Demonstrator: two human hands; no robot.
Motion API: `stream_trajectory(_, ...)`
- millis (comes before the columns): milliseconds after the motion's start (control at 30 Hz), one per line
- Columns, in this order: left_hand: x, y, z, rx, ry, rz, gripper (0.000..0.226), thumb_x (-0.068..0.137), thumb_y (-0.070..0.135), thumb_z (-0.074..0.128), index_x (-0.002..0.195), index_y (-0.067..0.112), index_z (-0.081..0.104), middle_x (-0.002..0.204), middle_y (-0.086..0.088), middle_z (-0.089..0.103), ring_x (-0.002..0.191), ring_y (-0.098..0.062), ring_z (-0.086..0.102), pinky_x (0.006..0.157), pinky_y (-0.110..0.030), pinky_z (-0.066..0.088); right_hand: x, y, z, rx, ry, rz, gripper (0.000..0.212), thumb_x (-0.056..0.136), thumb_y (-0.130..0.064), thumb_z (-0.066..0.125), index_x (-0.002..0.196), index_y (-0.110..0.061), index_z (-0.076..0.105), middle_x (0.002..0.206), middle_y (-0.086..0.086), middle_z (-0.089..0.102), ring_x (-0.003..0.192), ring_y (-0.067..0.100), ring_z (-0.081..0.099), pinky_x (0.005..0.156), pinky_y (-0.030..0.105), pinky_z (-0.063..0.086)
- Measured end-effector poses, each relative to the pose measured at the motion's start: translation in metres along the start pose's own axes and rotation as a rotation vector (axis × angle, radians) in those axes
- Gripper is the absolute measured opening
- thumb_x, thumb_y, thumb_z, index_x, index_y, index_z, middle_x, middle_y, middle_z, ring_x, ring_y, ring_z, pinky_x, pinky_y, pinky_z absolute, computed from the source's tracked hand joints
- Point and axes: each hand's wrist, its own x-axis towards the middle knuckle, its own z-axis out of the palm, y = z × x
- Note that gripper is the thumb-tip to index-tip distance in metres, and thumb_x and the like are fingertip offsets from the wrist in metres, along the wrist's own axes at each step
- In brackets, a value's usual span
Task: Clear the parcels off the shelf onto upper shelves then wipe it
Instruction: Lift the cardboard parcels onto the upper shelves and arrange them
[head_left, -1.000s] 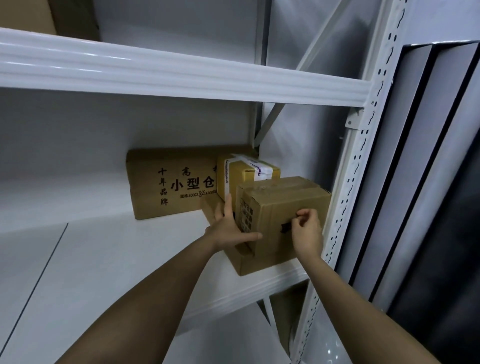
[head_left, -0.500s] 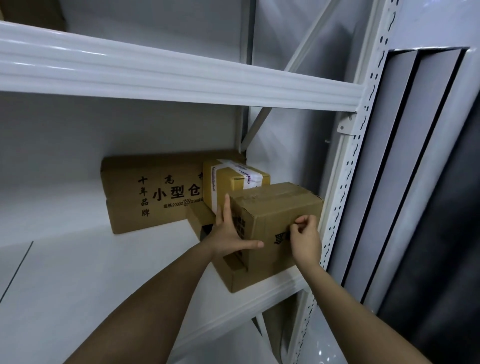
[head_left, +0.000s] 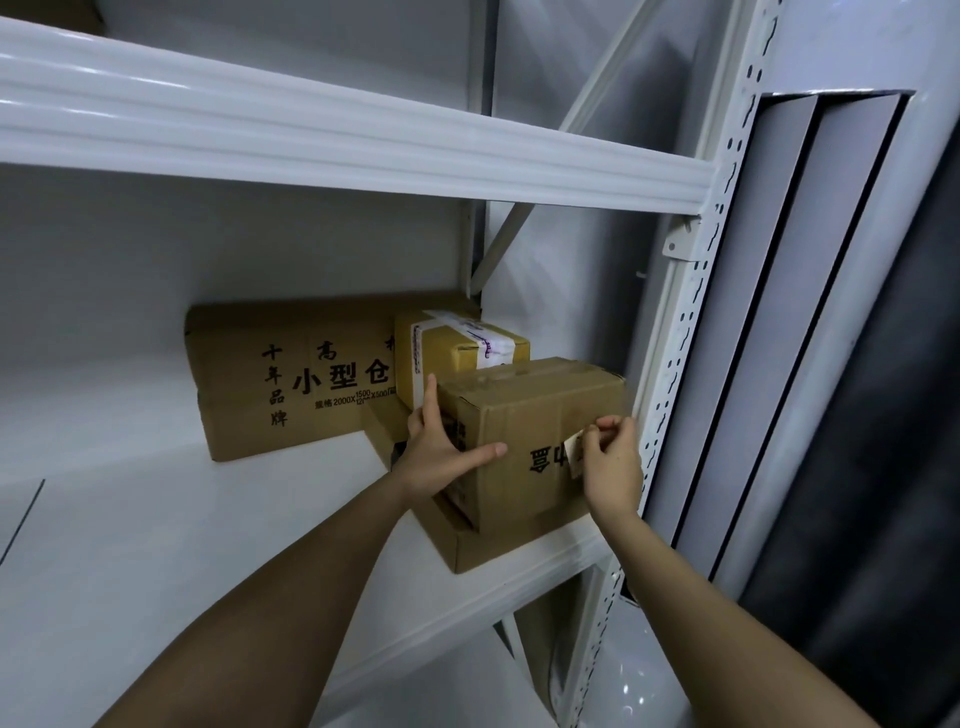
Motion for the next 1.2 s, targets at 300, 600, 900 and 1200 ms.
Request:
stream_trajectory(300, -0.032, 0.004, -0.037, -0.243, 0.027, -0.024, 0.124, 0.059, 0.073, 0.070, 0.151, 0.037, -0.004, 0.156, 0.000, 0.018, 0.140, -0.027, 0.026, 0.110, -0.048, 0.032, -0.002, -0.011, -0.008, 0.011, 0.050, -0.013, 0.038, 0.093, -0.038, 0.054, 0.120, -0.012, 0.049, 0.122, 0.006, 0.047, 0.113, 0.021, 0.047, 0.091, 0.035, 0.042)
stream_trajectory(600, -0.067, -0.003, -0.070, -0.355, 0.148, -0.195, 0.064, 0.094, 0.054, 0.036, 0.148, 0.023, 0.023, 0.118, -0.001, 0.048, 0.100, -0.016, 0.050, 0.087, -0.035, 0.039, -0.025, -0.033, -0.004, 0.408, -0.540, 0.083, 0.053, 0.096, -0.044, 0.046, 0.141, -0.023, 0.029, 0.123, -0.003, 0.050, 0.099, 0.009, 0.056, 0.075, 0.021, 0.045)
stream_trajectory(900, -0.111, -0.020, -0.129, -0.464, 0.184, -0.343, 0.105, 0.051, 0.087, 0.057, 0.135, 0.025, 0.044, 0.124, -0.010, 0.059, 0.115, -0.030, 0.057, 0.105, -0.050, 0.040, -0.050, -0.060, 0.016, 0.517, -0.960, 0.245, 0.090, 0.067, -0.071, 0.062, 0.143, -0.033, 0.034, 0.130, 0.004, 0.057, 0.116, 0.026, 0.058, 0.100, 0.048, 0.046)
stream_trajectory(1200, -0.174, -0.035, -0.204, -0.543, 0.168, -0.375, 0.062, 0.085, 0.067, 0.041, 0.120, 0.020, 0.058, 0.111, -0.016, 0.066, 0.095, -0.029, 0.065, 0.079, -0.038, 0.051, -0.119, -0.105, 0.045, 0.515, -1.056, 0.260, 0.080, 0.072, -0.074, 0.057, 0.141, -0.037, 0.040, 0.135, 0.001, 0.054, 0.124, 0.025, 0.051, 0.105, 0.048, 0.040)
